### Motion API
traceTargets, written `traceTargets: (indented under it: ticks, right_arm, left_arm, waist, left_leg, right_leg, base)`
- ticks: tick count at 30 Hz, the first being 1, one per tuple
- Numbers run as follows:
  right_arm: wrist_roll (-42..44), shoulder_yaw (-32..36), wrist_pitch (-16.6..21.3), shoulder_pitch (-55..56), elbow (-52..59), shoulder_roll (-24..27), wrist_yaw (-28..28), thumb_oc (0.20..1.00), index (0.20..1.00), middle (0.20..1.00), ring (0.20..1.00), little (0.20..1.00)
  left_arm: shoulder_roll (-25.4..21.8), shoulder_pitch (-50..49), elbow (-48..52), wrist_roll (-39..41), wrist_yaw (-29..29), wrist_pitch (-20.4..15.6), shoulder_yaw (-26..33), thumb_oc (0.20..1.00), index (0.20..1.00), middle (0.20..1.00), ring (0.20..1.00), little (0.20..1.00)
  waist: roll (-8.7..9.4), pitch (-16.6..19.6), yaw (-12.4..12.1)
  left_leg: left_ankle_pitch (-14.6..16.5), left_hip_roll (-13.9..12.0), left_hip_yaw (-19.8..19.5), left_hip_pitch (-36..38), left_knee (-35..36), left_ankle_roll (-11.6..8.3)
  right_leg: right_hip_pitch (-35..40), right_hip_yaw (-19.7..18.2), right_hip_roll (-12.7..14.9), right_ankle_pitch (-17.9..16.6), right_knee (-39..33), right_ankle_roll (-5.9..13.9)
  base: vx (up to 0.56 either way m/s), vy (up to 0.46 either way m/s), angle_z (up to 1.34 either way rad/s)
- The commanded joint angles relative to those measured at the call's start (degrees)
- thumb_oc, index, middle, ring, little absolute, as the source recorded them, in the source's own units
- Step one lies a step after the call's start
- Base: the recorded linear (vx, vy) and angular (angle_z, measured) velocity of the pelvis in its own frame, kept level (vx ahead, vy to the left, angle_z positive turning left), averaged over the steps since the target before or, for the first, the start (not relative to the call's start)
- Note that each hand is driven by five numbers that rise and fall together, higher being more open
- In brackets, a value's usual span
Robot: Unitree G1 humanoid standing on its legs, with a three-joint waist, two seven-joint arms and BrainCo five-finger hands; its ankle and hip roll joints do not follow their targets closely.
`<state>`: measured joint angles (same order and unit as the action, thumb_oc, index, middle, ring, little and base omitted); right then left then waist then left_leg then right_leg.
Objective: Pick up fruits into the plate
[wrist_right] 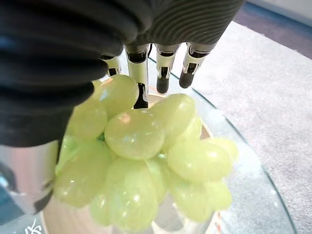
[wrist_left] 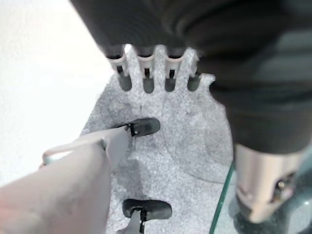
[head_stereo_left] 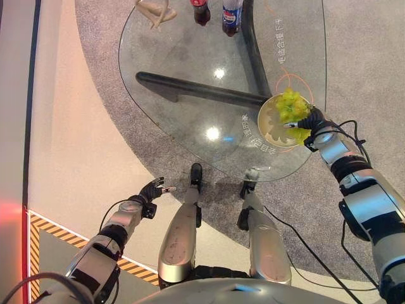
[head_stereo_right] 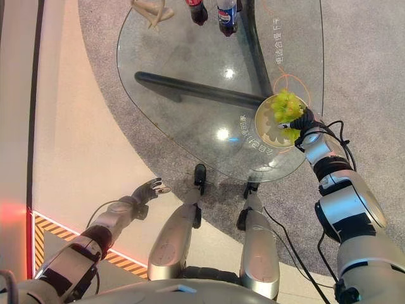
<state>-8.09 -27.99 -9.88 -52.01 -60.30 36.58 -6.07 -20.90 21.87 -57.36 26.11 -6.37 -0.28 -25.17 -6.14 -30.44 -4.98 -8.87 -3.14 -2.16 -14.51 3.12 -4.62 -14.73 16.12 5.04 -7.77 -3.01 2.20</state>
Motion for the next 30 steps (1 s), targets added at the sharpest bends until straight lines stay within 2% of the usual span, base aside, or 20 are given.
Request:
traceTargets:
  ticks: [1,10,16,25,30]
  right_arm:
    - [-0.5,-3.5,1.1,-3.7,1.3,1.1,-1.7,1.000,1.000,1.000,1.000,1.000]
    - [0.6,-2.9,1.4,-2.5,3.5,0.2,-2.0,1.000,1.000,1.000,1.000,1.000]
    - [4.5,-0.9,2.8,1.4,7.7,-0.1,-3.2,1.000,1.000,1.000,1.000,1.000]
    - [7.7,3.1,3.3,13.2,16.8,-2.5,-6.0,1.000,1.000,1.000,1.000,1.000]
    - [11.3,6.6,4.5,23.6,21.2,-4.7,-7.7,1.000,1.000,1.000,1.000,1.000]
  left_arm:
    - [0.8,-0.6,-0.8,1.3,0.4,-1.1,-1.8,1.000,1.000,1.000,1.000,1.000]
    - [1.1,-0.8,-0.6,1.4,0.5,-0.9,-1.3,1.000,1.000,1.000,1.000,1.000]
    - [1.2,-1.6,-1.5,1.3,0.1,-0.6,-0.4,1.000,1.000,1.000,1.000,1.000]
    - [2.1,-3.9,-4.4,0.6,0.2,-0.4,1.5,1.000,1.000,1.000,1.000,1.000]
    - [2.4,-6.3,-6.1,-0.7,0.0,0.2,3.4,1.000,1.000,1.000,1.000,1.000]
  waist:
    - [0.42,0.6,0.6]
    - [0.97,0.6,0.6]
    - [2.07,0.7,1.2]
    - [4.79,4.7,2.9]
    - [6.49,8.3,4.1]
  left_leg:
    - [9.8,5.1,3.1,-2.0,-7.1,3.08]
    - [9.9,5.1,3.5,-0.9,-6.9,3.18]
    - [10.1,4.6,4.3,2.8,-4.9,2.99]
    - [11.0,3.8,6.4,7.2,-2.6,2.82]
    - [12.0,3.5,7.4,10.2,-2.2,3.05]
  right_leg:
    - [-4.5,-4.8,0.0,9.7,11.5,1.46]
    - [-3.6,-4.7,0.2,9.6,11.4,1.74]
    - [-0.5,-5.0,0.1,9.2,9.9,2.20]
    - [3.6,-6.2,0.2,8.5,6.9,3.00]
    - [6.7,-7.2,0.1,8.5,5.9,3.37]
  base:
    - [0.00,0.000,0.00]
    - [-0.01,0.023,0.00]
    - [-0.02,0.053,-0.01]
    - [0.03,0.048,-0.03]
    - [0.08,0.010,-0.09]
